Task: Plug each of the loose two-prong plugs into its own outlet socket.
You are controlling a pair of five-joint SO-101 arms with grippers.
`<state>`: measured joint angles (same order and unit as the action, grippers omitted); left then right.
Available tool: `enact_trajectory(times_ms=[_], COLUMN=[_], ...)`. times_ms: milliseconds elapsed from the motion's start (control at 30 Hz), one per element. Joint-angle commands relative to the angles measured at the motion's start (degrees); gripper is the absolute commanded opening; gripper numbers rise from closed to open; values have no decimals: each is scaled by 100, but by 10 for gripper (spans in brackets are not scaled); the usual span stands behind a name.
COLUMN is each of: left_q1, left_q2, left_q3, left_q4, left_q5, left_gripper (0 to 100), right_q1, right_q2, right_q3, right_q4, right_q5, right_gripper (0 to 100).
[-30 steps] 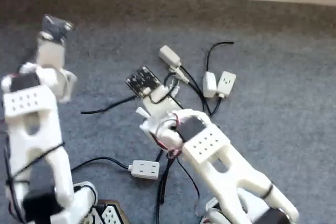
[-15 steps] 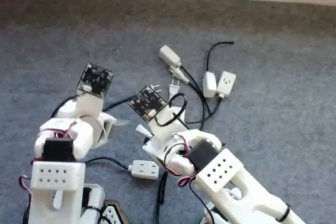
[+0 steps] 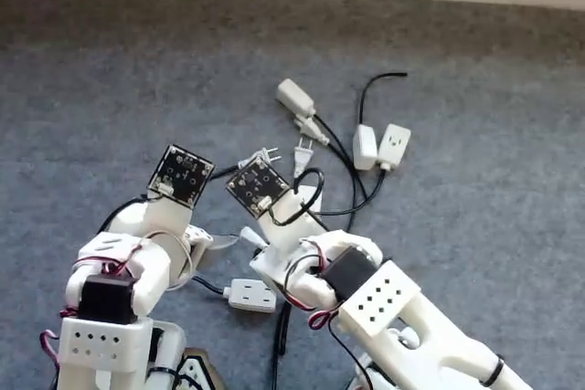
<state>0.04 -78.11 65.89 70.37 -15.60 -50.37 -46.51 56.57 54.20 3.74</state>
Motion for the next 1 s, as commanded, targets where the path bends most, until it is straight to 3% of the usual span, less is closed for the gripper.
enact_trajectory(times_ms=[0, 500, 967], left_q1=[75, 101, 444], left_q2=[-48, -48, -48], left_q3=[57, 259, 338], left_q4=[-229, -255, -220], left_q5=[53, 35, 35], left_gripper=[376, 375, 375], right_q1=[-207, -356, -356], right_q2=[-207, -207, -207], right_q3=[-277, -1323, -1393], right_q4=[84, 804, 813], right_q5=[-53, -44, -44], right_gripper=[5, 5, 5])
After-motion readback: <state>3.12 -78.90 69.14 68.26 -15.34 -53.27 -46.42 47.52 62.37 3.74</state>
